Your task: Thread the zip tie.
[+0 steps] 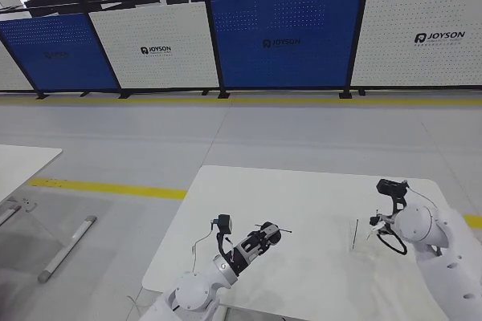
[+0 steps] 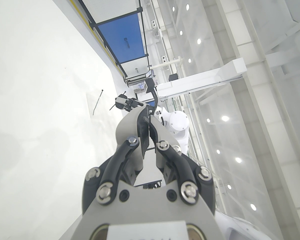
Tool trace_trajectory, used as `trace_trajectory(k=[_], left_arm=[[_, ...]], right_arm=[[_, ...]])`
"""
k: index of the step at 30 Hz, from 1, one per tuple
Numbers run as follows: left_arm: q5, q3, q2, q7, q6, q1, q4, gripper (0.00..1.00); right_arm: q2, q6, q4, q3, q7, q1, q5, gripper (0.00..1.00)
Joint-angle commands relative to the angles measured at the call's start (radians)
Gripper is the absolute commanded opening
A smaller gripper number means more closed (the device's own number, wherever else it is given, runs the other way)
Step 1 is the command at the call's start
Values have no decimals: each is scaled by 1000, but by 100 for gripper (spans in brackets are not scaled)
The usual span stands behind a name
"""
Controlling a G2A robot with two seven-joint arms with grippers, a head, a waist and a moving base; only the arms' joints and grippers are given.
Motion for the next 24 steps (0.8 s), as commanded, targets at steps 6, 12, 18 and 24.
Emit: trace_trajectory(k=[6,12,18,24], left_arm=[[0,0,0,0,0,0,0,0],[0,0,0,0,0,0,0,0],[0,0,0,0,0,0,0,0],[0,0,0,0,0,0,0,0]], right_arm=[[0,0,1,-1,1,1,1,0],[-1,-5,-31,-1,-63,-30,-4,0],[2,0,-209,86,-140,-133,-38,0],[-9,0,-428,162,-203,-285,-46,0]])
